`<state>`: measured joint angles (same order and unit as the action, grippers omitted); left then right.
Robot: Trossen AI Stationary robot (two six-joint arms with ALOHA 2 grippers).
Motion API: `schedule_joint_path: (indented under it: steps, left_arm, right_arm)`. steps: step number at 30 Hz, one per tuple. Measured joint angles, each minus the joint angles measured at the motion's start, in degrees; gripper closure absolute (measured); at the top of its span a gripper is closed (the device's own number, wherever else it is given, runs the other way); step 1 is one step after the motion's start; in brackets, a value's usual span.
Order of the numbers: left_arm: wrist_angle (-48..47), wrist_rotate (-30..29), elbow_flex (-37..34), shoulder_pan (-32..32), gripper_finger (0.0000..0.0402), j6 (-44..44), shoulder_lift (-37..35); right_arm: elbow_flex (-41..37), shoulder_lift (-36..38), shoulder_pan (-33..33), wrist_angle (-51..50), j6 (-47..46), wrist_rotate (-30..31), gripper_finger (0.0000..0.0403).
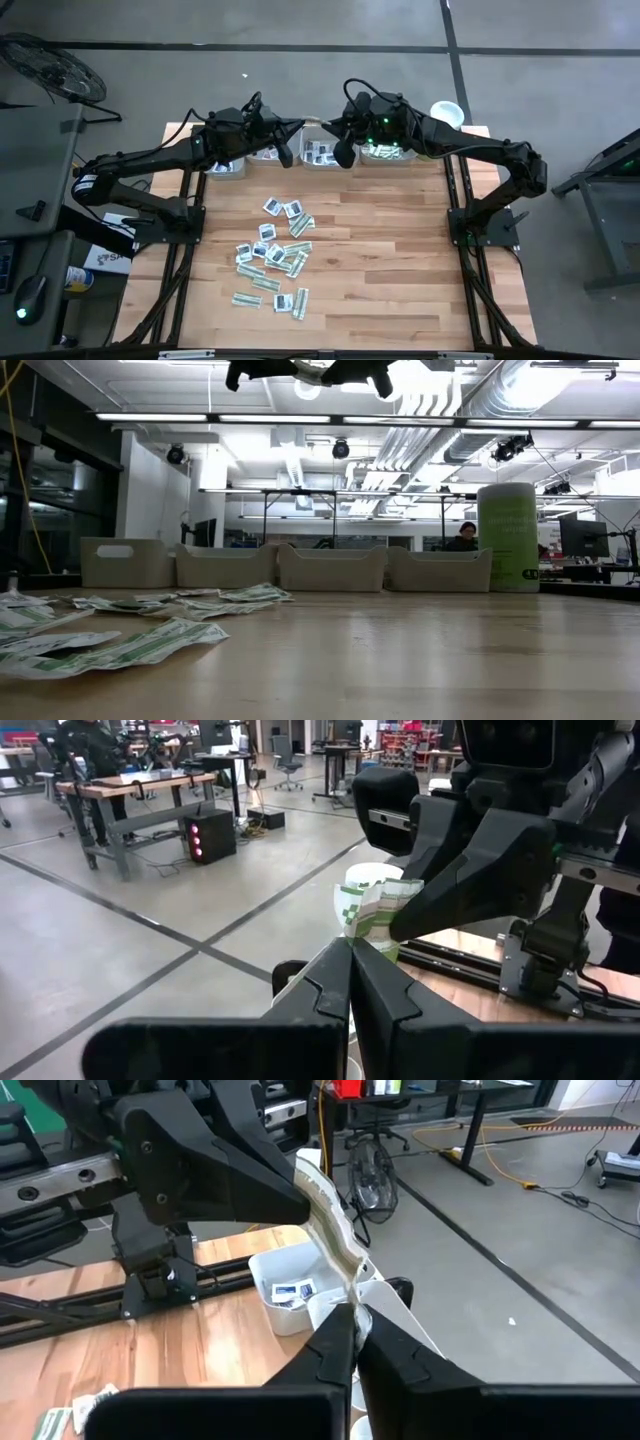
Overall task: Pick & Place First Aid Supplies
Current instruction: Put the green bandage into the right gray bin
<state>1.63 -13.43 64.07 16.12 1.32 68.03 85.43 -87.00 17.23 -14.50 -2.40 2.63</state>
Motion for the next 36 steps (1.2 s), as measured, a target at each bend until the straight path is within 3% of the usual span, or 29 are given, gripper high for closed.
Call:
schedule_joint_path:
  steps: [11,17,24,28,36]
  left_arm:
    - [-0.52,-0.02,0.00,0.00,0.0380,0.39,0.00]
    - [-0.55,-0.82,0.00,0.00,0.0302,0.33,0.00]
    - [-4.66,-6.86,-0.02,-0.02,0.0212,0.36,-3.20]
    - [-8.97,-9.40,-0.02,0.00,0.0201,0.47,-6.31]
    - [-17.81,-8.13,-0.02,0.00,0.0199,2.75,-10.47]
  right_arm:
    - [0.00,0.00,0.02,-0.22,-0.15,0.12,0.0402]
    - [0.00,0.02,1.12,-1.42,-0.48,0.43,0.0402]
    - [0.00,0.29,5.41,-8.42,-1.67,1.22,0.0402]
    - [0.00,0.31,8.78,-15.51,-1.65,2.33,0.0403]
    - [0.00,0.00,16.44,-31.09,1.06,10.11,0.0403]
